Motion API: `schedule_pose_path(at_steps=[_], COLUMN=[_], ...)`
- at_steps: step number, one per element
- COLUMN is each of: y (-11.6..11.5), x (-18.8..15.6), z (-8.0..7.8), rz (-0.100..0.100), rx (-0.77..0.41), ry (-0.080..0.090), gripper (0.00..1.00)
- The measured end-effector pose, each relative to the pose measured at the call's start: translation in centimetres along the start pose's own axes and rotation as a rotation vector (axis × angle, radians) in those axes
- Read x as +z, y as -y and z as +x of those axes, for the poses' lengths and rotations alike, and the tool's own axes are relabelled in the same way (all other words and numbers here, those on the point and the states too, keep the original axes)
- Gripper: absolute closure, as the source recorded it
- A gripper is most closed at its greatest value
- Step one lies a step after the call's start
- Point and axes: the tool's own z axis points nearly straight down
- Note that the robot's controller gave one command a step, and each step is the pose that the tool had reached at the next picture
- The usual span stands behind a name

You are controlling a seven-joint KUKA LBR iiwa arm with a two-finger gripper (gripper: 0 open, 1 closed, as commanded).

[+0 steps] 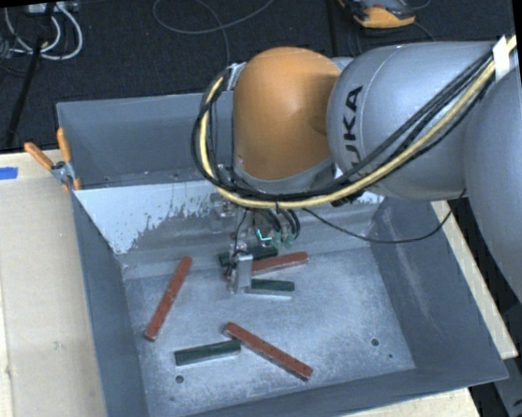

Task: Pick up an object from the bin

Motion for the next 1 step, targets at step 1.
schedule_pose_path(at_steps=[1], y=[-7.07], x=[13.1], z=[4.42], rz=[0.0], rx=[-0.203], ry=[0.005], gripper=[0.0])
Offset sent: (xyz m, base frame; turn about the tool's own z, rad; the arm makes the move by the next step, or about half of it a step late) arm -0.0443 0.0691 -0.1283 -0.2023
